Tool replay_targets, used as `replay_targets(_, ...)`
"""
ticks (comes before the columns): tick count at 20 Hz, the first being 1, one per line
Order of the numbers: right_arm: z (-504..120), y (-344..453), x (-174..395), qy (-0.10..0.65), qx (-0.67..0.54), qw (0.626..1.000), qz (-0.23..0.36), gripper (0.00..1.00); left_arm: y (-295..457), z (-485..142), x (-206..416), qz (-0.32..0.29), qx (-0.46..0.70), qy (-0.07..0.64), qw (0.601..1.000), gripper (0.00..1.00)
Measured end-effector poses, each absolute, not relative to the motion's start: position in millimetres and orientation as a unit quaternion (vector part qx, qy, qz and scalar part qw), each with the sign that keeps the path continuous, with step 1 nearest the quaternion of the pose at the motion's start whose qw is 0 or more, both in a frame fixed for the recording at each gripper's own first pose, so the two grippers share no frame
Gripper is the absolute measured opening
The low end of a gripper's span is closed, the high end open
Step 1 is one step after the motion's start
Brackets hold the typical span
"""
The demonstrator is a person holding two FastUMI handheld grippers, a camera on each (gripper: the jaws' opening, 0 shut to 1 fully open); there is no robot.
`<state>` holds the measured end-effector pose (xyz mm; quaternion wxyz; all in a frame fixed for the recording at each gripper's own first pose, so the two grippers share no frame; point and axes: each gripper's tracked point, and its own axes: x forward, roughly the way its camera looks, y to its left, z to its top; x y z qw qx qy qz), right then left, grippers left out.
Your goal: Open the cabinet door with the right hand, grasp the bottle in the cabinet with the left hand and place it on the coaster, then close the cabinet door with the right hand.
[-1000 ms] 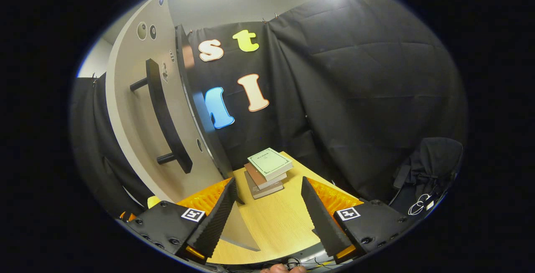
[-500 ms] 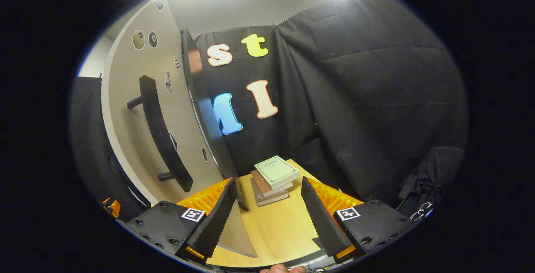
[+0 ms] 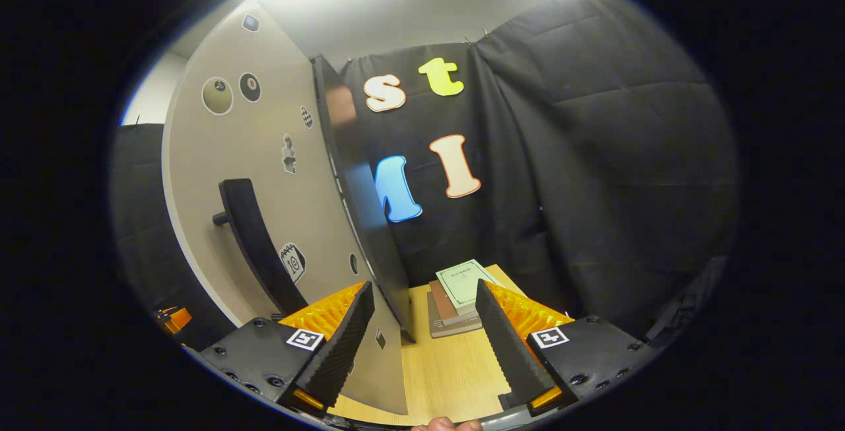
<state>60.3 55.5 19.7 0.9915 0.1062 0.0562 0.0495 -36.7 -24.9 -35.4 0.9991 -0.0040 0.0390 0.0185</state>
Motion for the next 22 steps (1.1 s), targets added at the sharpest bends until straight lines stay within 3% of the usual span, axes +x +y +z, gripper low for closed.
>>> replay_targets(3,24.7,64.4,63.5,0.055,0.099,0.99,0.081,0.98,-41.1,-46.1,-43.3,0.025,-0.004,0.048,0.999,0.8)
replay_targets(4,28.1,65.6,63.0,0.053,0.098,0.99,0.087,0.93,-47.5,-49.8,-45.8,0.028,0.001,0.052,0.998,0.8)
replay_targets(5,32.7,68.4,61.8,0.05,0.098,0.989,0.096,0.98,-53.2,-53.1,-48.8,0.03,0.004,0.057,0.998,0.8)
replay_targets(6,37.8,71.4,63.3,0.049,0.097,0.989,0.105,0.98,-59.5,-58.8,-51.0,0.03,0.003,0.062,0.998,0.83)
replay_targets(11,60.3,84.7,62.0,0.038,0.075,0.988,0.128,0.98,-81.5,-67.8,-51.5,0.013,-0.022,0.074,0.997,0.8)
replay_targets(22,67.6,105.8,43.3,0.026,0.014,0.997,0.077,0.96,-43.8,-51.9,-46.6,0.001,0.002,0.066,0.998,0.83)
